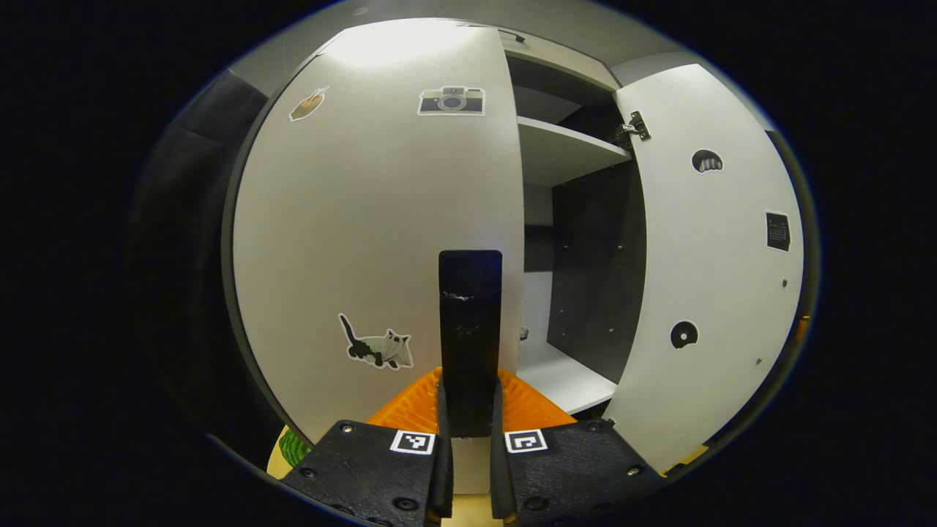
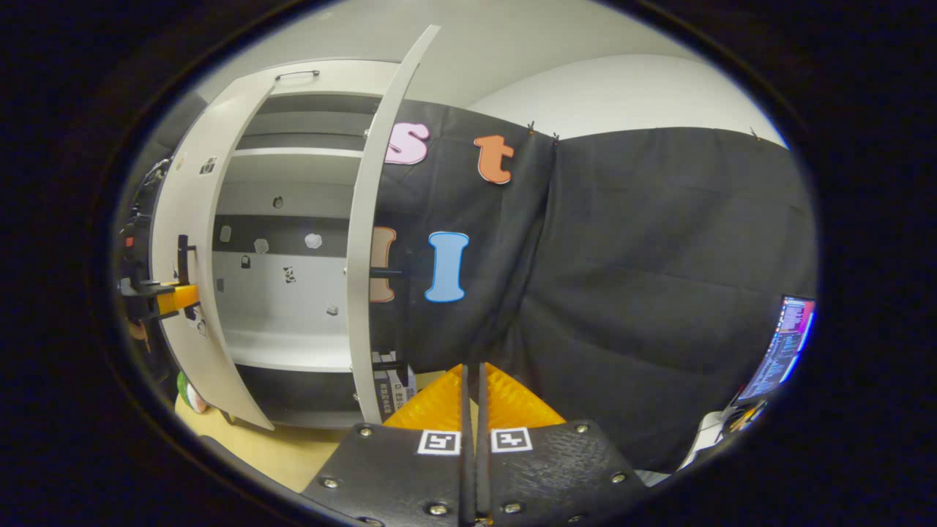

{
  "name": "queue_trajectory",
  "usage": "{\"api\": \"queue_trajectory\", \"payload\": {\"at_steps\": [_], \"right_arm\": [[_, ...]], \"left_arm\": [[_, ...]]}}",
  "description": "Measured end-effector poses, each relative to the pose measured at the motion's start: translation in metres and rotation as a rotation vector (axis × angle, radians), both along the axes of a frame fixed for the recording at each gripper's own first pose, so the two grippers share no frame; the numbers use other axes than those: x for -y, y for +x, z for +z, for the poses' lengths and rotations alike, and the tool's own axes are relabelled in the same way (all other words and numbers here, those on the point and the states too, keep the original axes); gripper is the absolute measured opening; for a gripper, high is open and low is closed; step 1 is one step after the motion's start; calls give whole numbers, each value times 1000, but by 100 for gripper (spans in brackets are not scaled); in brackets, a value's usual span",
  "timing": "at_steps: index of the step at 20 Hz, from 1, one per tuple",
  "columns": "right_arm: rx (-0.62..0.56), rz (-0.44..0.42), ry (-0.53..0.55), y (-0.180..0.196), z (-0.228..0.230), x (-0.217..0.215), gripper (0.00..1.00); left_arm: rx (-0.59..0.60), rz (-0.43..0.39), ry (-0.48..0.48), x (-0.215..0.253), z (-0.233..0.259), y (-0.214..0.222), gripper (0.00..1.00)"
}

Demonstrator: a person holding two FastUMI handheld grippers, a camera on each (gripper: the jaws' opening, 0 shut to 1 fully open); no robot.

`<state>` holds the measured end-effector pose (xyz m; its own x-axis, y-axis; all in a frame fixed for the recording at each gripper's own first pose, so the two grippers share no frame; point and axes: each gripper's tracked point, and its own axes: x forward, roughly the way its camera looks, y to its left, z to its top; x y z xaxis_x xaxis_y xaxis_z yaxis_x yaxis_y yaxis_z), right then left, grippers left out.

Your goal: Open the right door of the double-door shoe cabinet with the right hand, and open the left door with the left hand.

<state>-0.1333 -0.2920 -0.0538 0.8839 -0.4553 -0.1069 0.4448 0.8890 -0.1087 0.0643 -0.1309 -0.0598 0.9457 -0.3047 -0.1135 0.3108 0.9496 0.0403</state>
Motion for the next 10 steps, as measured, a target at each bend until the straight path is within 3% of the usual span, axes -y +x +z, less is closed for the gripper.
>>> {"api": "queue_trajectory", "payload": {"at_steps": [10], "right_arm": [[2,52,11,14,-2,-10,1]], "left_arm": [[-21,-3,-12,-25,2,-44,20]]}}
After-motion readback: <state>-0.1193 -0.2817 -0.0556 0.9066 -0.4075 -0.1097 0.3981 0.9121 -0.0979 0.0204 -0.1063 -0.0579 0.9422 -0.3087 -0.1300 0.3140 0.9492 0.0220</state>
